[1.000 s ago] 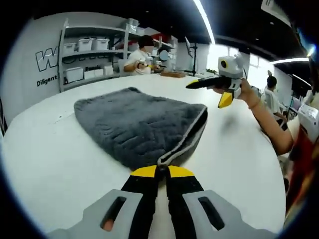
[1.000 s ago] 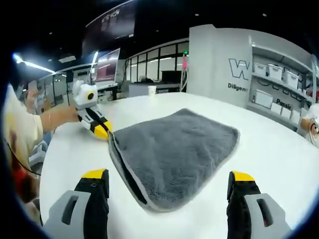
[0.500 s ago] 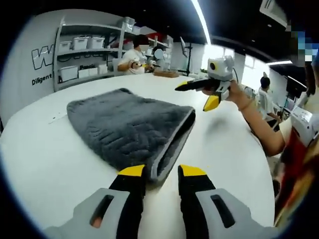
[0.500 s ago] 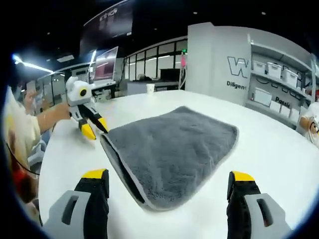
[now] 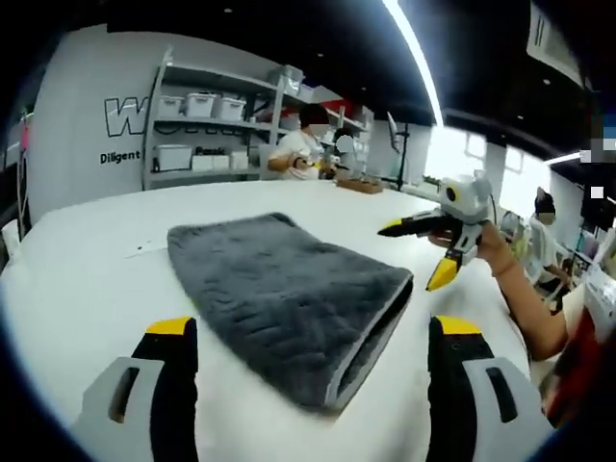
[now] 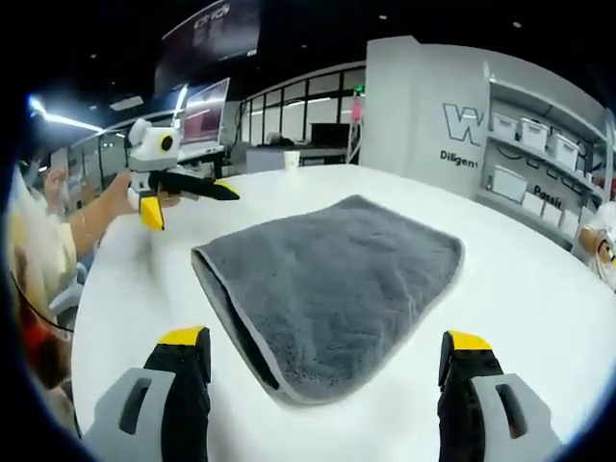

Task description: Open the folded towel by lifting each exposed corner and separating the folded layers until the towel lies flat within the target outline without major curled edges

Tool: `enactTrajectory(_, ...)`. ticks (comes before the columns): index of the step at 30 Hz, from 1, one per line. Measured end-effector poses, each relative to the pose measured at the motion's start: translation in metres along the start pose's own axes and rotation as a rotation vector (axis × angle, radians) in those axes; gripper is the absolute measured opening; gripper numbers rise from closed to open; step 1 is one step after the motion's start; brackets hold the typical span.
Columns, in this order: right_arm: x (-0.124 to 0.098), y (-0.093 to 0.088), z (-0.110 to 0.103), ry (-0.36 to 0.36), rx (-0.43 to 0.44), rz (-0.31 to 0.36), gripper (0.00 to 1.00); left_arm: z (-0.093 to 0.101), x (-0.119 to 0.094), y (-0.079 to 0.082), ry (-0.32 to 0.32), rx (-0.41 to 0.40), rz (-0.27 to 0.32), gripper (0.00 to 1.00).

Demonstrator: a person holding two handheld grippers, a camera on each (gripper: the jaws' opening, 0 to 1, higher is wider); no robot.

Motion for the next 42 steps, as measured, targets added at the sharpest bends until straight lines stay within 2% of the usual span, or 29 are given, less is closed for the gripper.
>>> enactTrajectory(6, -0.001, 0.001, 0.000, -0.007, -0.002, 0.001, 0.99, -0.005, 0.016, -0.012, 0.002, 0.018, -0.045, 0.99)
enactTrajectory(9, -0.001, 0.003, -0.002, 0.000, 0.001, 0.008, 0.99, -0.006, 0.017, -0.012, 0.011, 0.069, -0.050, 0.99)
enactTrajectory(17, -0.002, 0.007, 0.002, -0.052, -0.036, -0.005, 0.99, 0.000, 0.001, -0.011, 0.036, 0.178, -0.035, 0.99)
enactTrajectory(22, -0.002, 0.010, 0.002, -0.073, -0.060, -0.013, 0.99, 0.002, -0.010, -0.014, 0.042, 0.161, 0.006, 0.93)
enactTrajectory(24, -0.003, 0.015, -0.001, -0.083, -0.105, 0.000, 0.97, 0.003, -0.010, -0.014, 0.045, 0.200, 0.000, 0.92)
enactTrajectory(26, -0.002, 0.020, -0.006, -0.072, -0.133, 0.024, 0.96, 0.002, -0.012, -0.013, 0.090, 0.250, -0.010, 0.90)
enactTrajectory(30, 0.001, 0.025, -0.016, -0.023, -0.187, 0.060, 0.84, 0.004, -0.013, -0.011, 0.133, 0.354, -0.029, 0.86)
enactTrajectory(33, 0.006, 0.027, -0.025, 0.015, -0.272, 0.065, 0.75, 0.010, -0.011, -0.011, 0.126, 0.402, -0.026, 0.81)
enactTrajectory(34, 0.008, 0.028, -0.028, 0.021, -0.272, 0.079, 0.73, 0.012, -0.010, -0.012, 0.117, 0.413, -0.037, 0.79)
enactTrajectory(37, 0.009, 0.031, -0.031, 0.041, -0.278, 0.104, 0.61, 0.015, -0.008, -0.015, 0.102, 0.426, -0.056, 0.68)
enactTrajectory(38, 0.009, 0.031, -0.034, 0.067, -0.346, 0.100, 0.55, 0.016, -0.007, -0.015, 0.096, 0.433, -0.059, 0.62)
enactTrajectory(39, 0.009, 0.030, -0.036, 0.072, -0.371, 0.088, 0.48, 0.016, -0.007, -0.015, 0.091, 0.437, -0.058, 0.56)
enactTrajectory(42, 0.013, 0.028, -0.043, 0.111, -0.394, 0.067, 0.45, 0.020, -0.006, -0.016, 0.053, 0.438, -0.058, 0.40)
Point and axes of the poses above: the point that each gripper's makers call its tool centre point, and the gripper's own axes: x roughly forward along the fingers, z roughly to its right, y roughly out of its top, the point moved 9 cm from there along -x, roughly backward along the fingers, and after that the axes turned 1 degree about y, right-handed, at the moved point
